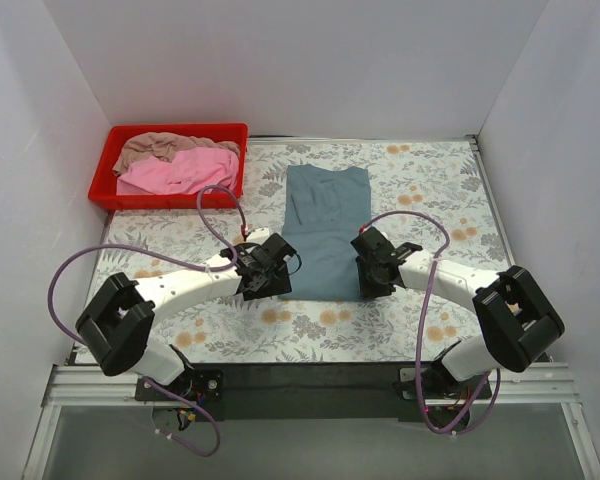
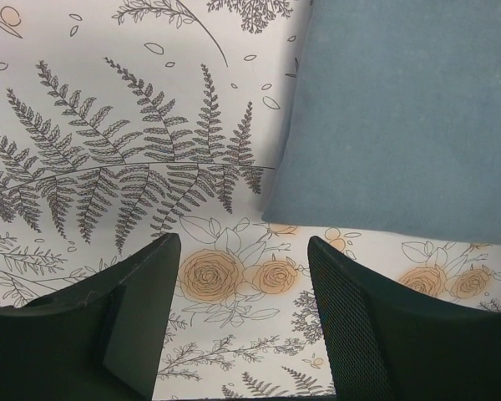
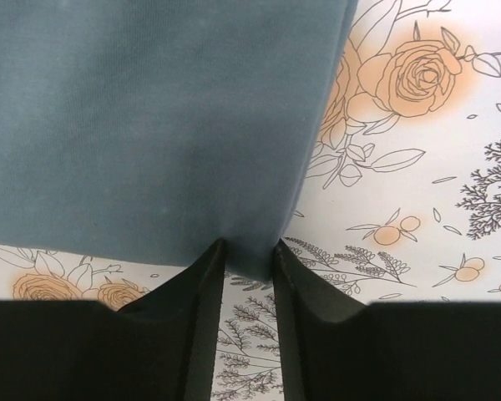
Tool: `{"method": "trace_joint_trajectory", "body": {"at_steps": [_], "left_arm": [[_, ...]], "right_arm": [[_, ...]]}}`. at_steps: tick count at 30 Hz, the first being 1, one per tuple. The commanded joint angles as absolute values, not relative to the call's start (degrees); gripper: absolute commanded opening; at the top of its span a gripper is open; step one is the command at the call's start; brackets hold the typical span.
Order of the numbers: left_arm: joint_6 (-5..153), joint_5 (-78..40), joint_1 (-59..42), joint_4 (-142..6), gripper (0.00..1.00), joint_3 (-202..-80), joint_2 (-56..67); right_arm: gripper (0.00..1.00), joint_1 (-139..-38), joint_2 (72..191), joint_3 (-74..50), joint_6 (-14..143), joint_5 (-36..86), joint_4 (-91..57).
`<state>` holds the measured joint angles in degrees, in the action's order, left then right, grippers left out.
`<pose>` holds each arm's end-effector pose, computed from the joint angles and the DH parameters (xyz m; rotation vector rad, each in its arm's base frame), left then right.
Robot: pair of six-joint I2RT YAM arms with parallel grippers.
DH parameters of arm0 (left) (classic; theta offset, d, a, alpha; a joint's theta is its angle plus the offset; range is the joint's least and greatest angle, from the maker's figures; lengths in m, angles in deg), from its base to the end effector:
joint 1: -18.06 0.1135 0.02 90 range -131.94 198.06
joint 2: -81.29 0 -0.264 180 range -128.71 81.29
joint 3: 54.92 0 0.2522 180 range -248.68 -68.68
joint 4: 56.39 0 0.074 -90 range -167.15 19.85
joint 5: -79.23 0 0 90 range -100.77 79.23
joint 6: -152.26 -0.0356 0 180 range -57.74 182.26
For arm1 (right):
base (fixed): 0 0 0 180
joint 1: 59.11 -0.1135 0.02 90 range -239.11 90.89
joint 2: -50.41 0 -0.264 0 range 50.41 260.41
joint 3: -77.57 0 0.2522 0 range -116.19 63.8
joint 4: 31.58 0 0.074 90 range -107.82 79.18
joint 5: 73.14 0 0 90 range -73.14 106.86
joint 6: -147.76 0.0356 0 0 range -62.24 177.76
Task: Fold and stack the t-shirts
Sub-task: Fold the tshirt
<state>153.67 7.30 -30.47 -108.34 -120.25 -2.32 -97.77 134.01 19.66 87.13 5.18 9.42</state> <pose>0.1848 -0.1924 0.1953 -1.0623 2.4994 -0.2966 0.2082 0.1574 0.1665 -0.1614 2.6871 0.0824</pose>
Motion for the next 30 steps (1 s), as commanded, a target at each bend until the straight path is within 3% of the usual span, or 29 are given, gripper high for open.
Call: {"method": "trace_joint_trajectory", "body": {"at_steps": [1,7,9,20,30], "left_arm": [[154.4,8.8,-30.7,-109.6,0.61,-122.9,-3.2],[155.0,7.5,-30.8,-109.4,0.61,-124.4,-5.3],[155.0,7.6,-30.7,-109.4,0.61,-125.0,-6.0],[154.2,5.8,-30.7,-109.4,0.44,-128.0,-12.0],[153.8,1.6,-31.1,-109.6,0.45,-127.9,-19.5]], "right_arm": [[0.33,-98.0,136.9,22.1,87.2,3.9,11.4],[0.15,-98.0,137.1,22.7,86.7,4.7,10.3],[0.03,-98.0,136.6,22.9,86.5,5.0,10.1],[0.01,-98.0,136.5,23.6,85.9,5.7,9.0],[0.01,-98.1,136.8,23.6,85.4,6.3,8.3]]}}
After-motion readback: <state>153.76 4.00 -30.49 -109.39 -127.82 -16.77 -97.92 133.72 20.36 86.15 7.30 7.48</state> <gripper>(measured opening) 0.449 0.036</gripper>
